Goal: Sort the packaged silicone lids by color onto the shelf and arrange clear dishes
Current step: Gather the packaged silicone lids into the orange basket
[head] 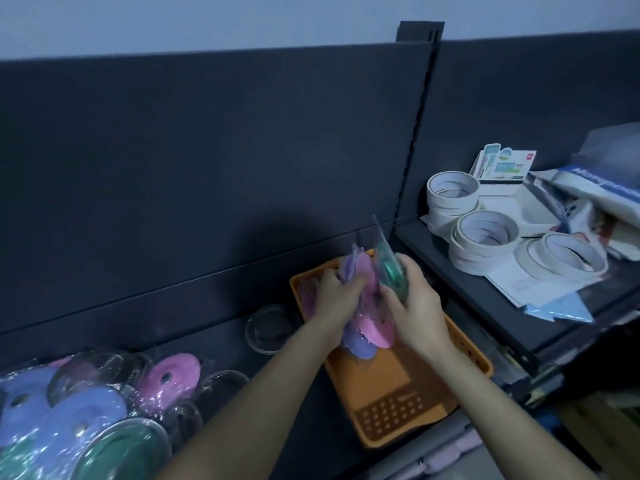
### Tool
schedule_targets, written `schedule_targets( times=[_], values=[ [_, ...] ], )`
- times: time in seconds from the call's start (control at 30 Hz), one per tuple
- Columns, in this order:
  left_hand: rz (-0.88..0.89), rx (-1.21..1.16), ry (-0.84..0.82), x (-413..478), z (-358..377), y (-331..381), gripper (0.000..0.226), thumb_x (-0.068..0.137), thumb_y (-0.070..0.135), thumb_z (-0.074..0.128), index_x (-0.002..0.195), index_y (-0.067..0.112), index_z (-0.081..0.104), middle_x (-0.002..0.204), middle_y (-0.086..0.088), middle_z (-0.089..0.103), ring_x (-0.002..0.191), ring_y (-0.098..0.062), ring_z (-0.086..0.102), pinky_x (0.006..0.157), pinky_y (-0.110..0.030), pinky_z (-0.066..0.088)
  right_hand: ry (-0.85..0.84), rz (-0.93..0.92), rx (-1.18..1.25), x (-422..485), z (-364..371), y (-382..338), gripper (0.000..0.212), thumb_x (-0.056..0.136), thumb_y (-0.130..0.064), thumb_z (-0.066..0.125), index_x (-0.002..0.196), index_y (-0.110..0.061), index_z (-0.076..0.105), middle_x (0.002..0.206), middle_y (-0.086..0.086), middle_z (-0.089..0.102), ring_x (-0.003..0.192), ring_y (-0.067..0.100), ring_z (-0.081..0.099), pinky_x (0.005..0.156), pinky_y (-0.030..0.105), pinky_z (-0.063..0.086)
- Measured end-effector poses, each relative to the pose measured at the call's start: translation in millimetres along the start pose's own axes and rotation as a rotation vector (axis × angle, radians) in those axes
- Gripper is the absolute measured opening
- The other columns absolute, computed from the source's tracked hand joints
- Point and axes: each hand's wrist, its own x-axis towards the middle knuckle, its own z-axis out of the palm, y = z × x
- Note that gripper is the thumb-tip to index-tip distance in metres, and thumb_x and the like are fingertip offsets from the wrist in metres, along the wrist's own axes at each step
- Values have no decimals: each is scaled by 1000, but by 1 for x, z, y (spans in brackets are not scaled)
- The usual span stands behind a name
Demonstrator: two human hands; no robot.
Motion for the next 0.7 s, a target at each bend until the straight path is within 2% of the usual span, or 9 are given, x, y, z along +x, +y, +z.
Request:
schedule_targets(
  times=[0.07, 0.17, 0.23, 0.3, 0.37, 0.43, 0.5, 0.6, 0.7],
  values=[
    [-21, 33, 12, 9, 4, -7, 44, 69, 35, 62, 108, 16, 61, 103, -5, 69, 92, -19, 67, 85, -42, 56, -31, 14, 0, 2, 1, 5, 47, 89, -11, 58, 133, -16, 42, 117, 3, 60, 103, 19, 57, 84, 26, 42],
    [8, 128, 38, 20, 11, -18, 25, 81, 30, 62, 98, 12, 66, 94, -6, 71, 88, -20, 67, 83, -41, 56, -99, -20, -39, 11, 6, 16, 45, 89, -6, 55, 132, -13, 45, 122, 5, 59, 108, 19, 54, 82, 17, 35],
    [77, 323, 76, 24, 12, -24, 21, 87, 31, 59, 86, 11, 64, 83, -4, 68, 81, -18, 64, 70, -33, 52, -188, -20, -60, 12, 17, 25, 46, 88, -3, 53, 133, -12, 46, 125, 6, 57, 112, 20, 53, 81, 14, 33],
    [133, 470, 98, 27, 8, -28, 23, 91, 31, 57, 73, 17, 55, 70, 3, 57, 69, -14, 57, 54, -23, 39, -286, 16, -110, 10, 28, 35, 49, 89, -2, 50, 136, -10, 41, 131, 10, 50, 117, 25, 52, 89, 19, 37],
    [160, 531, 177, 29, -8, -30, 22, 89, 31, 59, 79, 13, 53, 67, 6, 50, 64, -13, 51, 46, -16, 30, -386, -7, -153, 14, 46, 41, 54, 90, -2, 48, 141, -6, 32, 140, 12, 38, 125, 26, 45, 101, 22, 33],
    [219, 588, 243, 27, -19, -32, 28, 87, 34, 62, 95, 8, 53, 75, 4, 51, 69, -12, 50, 51, -17, 31, -430, -20, -227, 16, 53, 43, 58, 93, -6, 47, 146, -5, 24, 148, 14, 28, 136, 27, 31, 112, 25, 26],
    [287, 622, 275, 26, -26, -36, 34, 86, 36, 63, 100, 8, 49, 87, -2, 54, 78, -16, 51, 61, -23, 35, -459, -35, -281, 21, 59, 43, 59, 94, -9, 46, 147, -7, 21, 151, 15, 23, 140, 27, 23, 116, 34, 24],
    [362, 638, 246, 25, -26, -37, 33, 86, 37, 61, 103, 10, 52, 99, -7, 58, 91, -21, 55, 75, -30, 44, -466, 65, -209, 25, 50, 41, 58, 93, -12, 46, 146, -11, 25, 148, 9, 29, 137, 26, 29, 114, 40, 29],
    [458, 674, 224, 19, -30, -36, 41, 86, 31, 61, 123, 16, 52, 116, -2, 57, 109, -15, 50, 88, -20, 38, -436, 62, -138, 20, 30, 35, 65, 82, -16, 49, 145, -21, 33, 147, 1, 36, 139, 22, 27, 114, 38, 28]
  ],
)
